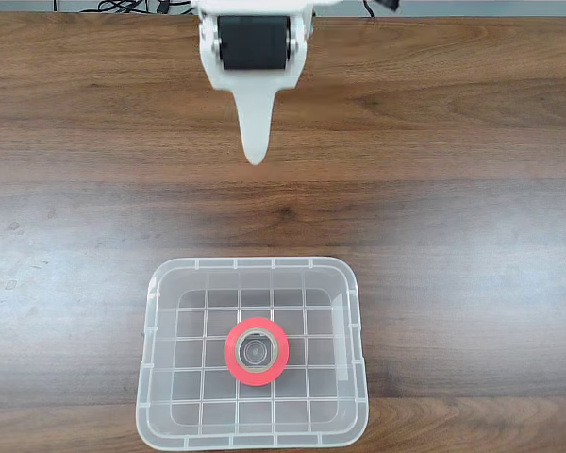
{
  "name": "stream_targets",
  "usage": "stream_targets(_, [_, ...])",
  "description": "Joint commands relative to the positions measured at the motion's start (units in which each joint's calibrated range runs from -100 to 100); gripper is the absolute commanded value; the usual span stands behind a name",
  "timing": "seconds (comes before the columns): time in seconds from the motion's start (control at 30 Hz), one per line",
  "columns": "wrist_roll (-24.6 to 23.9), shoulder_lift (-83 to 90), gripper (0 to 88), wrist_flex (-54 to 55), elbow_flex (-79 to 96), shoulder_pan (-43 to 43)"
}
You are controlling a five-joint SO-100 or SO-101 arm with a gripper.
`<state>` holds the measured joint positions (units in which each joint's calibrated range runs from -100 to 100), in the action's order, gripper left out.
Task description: Grab the tape and place it in the box.
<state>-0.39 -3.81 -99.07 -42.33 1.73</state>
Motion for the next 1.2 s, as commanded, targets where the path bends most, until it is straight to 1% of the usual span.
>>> stream_targets(0.0, [0.23, 18.85, 1.3, -0.93, 14.34, -0.12])
stream_targets(0.27, [0.13, 46.37, 1.3, -0.68, 50.69, 0.17])
stream_targets(0.33, [0.08, 51.84, 1.3, 0.78, 59.54, 0.17])
stream_targets(0.7, [0.23, 78.87, 1.3, 30.83, 108.43, 0.17])
stream_targets(0.8, [0.13, 86.03, 1.3, 34.51, 117.89, 0.17])
stream_targets(0.93, [-0.24, 94.07, 1.3, 34.77, 127.61, 0.17])
stream_targets(1.03, [-0.35, 99.22, 1.3, 34.43, 132.95, 0.1])
stream_targets(1.17, [-2.19, 103.17, 1.2, 34.34, 136.55, 0.17])
